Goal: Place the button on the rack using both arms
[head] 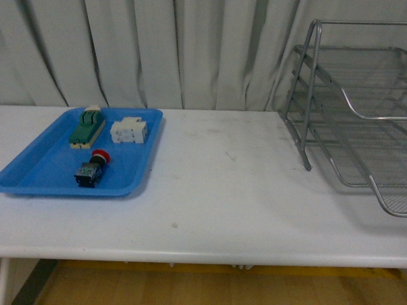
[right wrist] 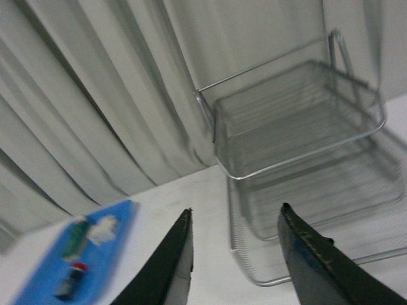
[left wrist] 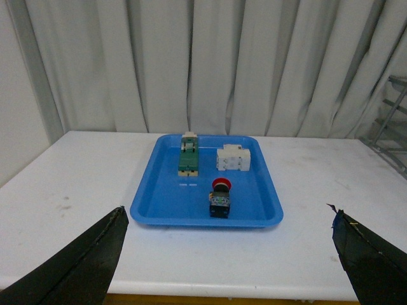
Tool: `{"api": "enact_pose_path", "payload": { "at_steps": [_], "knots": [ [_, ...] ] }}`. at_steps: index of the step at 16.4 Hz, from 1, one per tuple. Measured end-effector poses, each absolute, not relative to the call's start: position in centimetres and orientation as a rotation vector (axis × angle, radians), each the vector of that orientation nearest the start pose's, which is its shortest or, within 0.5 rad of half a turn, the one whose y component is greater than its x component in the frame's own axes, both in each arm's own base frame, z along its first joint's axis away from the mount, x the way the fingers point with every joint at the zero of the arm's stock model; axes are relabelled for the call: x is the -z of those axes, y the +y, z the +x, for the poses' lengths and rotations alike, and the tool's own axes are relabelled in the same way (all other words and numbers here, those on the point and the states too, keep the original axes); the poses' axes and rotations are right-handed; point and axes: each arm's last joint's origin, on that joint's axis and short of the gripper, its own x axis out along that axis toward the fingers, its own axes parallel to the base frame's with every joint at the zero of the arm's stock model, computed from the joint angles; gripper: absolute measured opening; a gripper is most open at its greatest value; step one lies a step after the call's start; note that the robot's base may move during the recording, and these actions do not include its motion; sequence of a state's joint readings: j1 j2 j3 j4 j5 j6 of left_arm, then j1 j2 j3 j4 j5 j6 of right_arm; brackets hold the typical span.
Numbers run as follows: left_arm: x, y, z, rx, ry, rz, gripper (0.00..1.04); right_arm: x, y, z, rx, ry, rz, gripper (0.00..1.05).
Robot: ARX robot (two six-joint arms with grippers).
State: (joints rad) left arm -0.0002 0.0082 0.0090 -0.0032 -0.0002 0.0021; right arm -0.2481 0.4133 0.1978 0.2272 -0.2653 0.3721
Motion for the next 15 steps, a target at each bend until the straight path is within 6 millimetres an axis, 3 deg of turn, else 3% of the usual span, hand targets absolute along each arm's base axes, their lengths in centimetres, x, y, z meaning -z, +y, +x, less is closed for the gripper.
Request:
{"api": "enact_pose_path", "payload": {
  "at_steps": [2,4,8,15],
  "knots": [
    [-16.6,0.0,9.8,0.000,0.002,0.002,0.98,-19.8,-1.8,11.6,0.000,0.017,0.149,0.21],
    [-16.6,0.0,9.8,0.000,0.002,0.002,0.98,-19.2,-1.3,11.4,-0.002,0.011,0.046,0.01],
    [-16.6,0.0,9.8,0.000,0.002,0.002,0.98,-18.5,0.0,11.0,-0.014,-0.001,0.014,0.02],
    [-16.6,0.0,9.8,0.000,0.002,0.002,0.98,-17.5,0.0,9.7,0.001,-0.001,0.006,0.02]
  ]
}}
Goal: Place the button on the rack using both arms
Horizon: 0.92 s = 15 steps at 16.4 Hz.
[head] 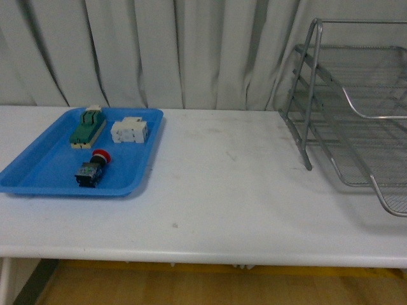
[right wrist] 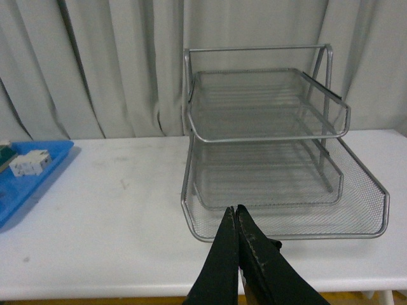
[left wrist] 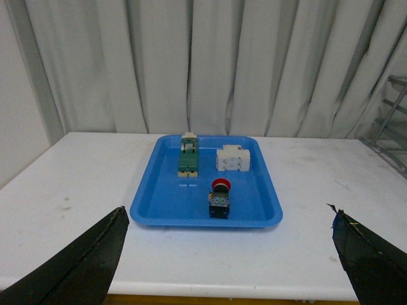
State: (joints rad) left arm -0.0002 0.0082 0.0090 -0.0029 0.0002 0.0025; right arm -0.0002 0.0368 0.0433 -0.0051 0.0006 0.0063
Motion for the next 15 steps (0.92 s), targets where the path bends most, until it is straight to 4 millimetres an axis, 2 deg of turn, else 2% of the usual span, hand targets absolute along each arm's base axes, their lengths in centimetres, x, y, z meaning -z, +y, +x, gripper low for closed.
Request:
{"api": "enact_pose_path", "payload": {
  "at_steps": [2,12,15],
  "knots": [
    [-16.55,0.00,9.77,-0.001,0.003,0.002,0.98,-16.61,0.00,9.74,0.001,0.002,0.005,0.02],
    [-16.56,0.00,9.77,0.000,0.002,0.002,0.98,-16.67,0.00,9.73,0.001,-0.004,0.006,0.02],
    [-16.56,0.00,9.77,0.000,0.002,0.002,0.98,-16.68,0.00,9.73,0.001,-0.004,0.004,0.32]
  ]
}}
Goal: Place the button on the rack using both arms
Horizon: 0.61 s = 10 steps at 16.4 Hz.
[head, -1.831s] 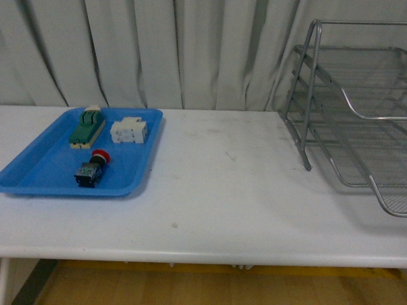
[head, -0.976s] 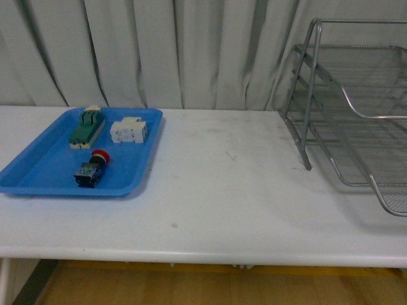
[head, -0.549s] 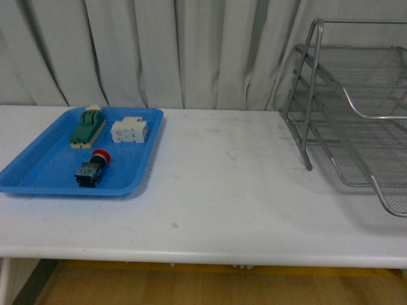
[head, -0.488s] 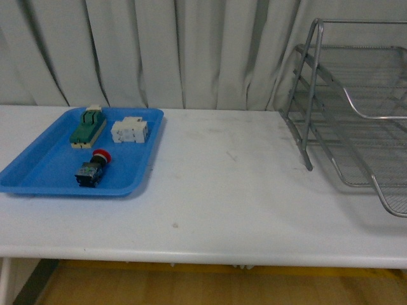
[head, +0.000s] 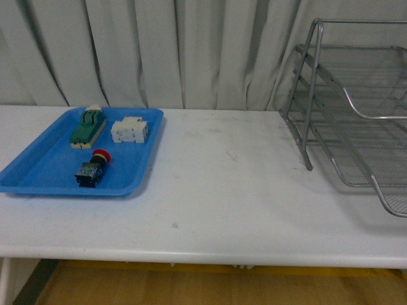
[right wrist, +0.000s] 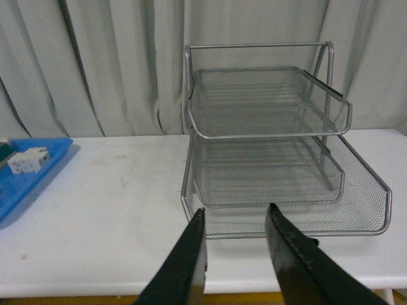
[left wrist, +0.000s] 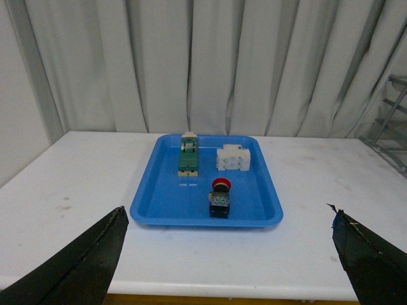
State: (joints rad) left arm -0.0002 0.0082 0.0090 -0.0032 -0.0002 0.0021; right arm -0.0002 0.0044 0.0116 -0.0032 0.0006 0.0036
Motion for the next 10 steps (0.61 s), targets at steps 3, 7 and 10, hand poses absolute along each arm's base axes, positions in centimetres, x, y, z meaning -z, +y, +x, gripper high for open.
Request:
{"api": "enact_pose_path", "payload": {
  "at_steps": [3,7,10],
  "knots": [
    [-16.6,0.0,9.8,0.000,0.002,0.002,0.98,-16.7,0.0,9.7,0.001,-0.004,0.003,0.67],
    [-16.6,0.0,9.8,0.000,0.002,0.002,0.98,-16.7,0.0,9.7,0.001,-0.004,0.004,0.99],
    [-19.4,-0.5,10.2,0.197,0.522,-0.078,0.98,-16.7,0.0,9.7,0.000,-0.004,0.003,0.98]
  ]
}}
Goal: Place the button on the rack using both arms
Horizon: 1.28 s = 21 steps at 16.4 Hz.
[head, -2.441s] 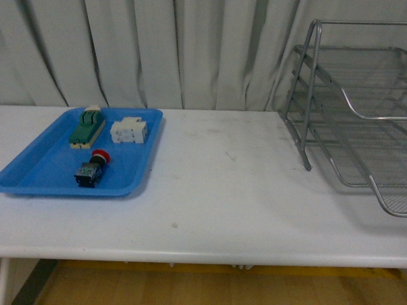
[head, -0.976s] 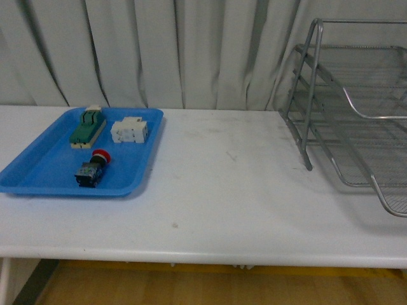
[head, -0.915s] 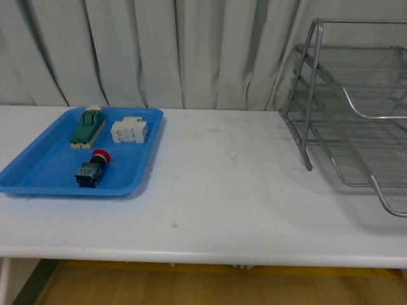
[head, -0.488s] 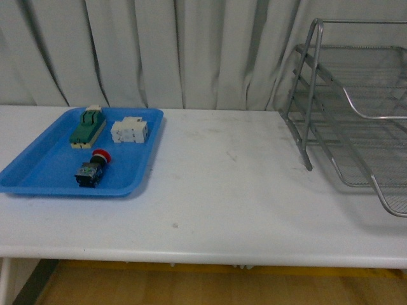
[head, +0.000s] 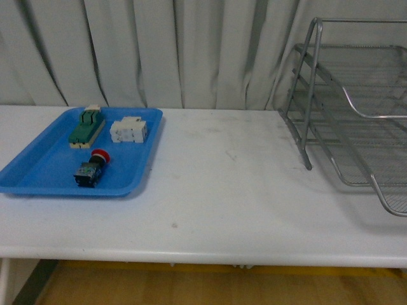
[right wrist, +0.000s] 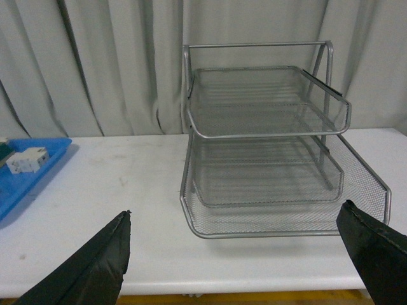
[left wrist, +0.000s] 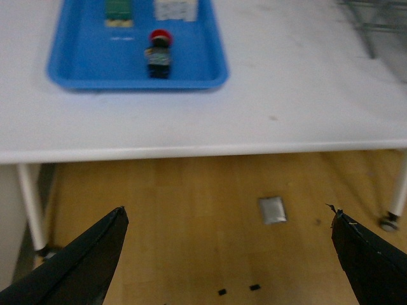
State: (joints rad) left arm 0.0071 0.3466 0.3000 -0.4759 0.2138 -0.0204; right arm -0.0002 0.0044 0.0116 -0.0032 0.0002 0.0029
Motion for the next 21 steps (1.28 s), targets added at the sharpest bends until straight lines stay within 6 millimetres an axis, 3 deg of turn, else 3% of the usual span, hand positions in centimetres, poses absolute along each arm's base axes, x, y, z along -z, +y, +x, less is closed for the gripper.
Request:
{"api": "enact_pose_path", "payload": {
  "at_steps": [2,4,8,10,12,16,18,21],
  "knots": [
    [-22.4,-0.5,12.2,0.211,0.414,-0.069,0.98,-16.7,0.0,9.7,0.001,-0.004,0.003,0.98],
    [-23.4,-0.2,15.5,0.199,0.399,-0.071,0.98,-16.7,0.0,9.7,0.001,-0.004,0.003,0.98],
    [-24.0,-2.1,27.5,0.246,0.463,-0.003,0.98,-16.7,0.0,9.7,0.001,-0.004,0.003,0.98],
    [-22.0,-3.5,34.6,0.244,0.581,0.053,0.98,-16.7,0.0,9.7,0.000,-0.004,0.003,0.98],
    [-19.6,-3.8,38.8,0.202,0.674,0.091,0.98,-16.7,0.0,9.7,0.001,-0.004,0.003,0.98],
    [-15.8,-3.5,44.0,0.140,0.786,0.124,0.98,-16.7,0.0,9.7,0.001,-0.004,0.003,0.98],
    [-13.8,-3.3,44.9,0.130,0.838,0.125,0.98,-16.7,0.0,9.7,0.000,-0.004,0.003,0.98],
    [-12.9,-1.9,46.0,0.093,0.876,0.110,0.98,-16.7,0.0,9.7,0.001,-0.004,0.003,0.98]
  ]
}}
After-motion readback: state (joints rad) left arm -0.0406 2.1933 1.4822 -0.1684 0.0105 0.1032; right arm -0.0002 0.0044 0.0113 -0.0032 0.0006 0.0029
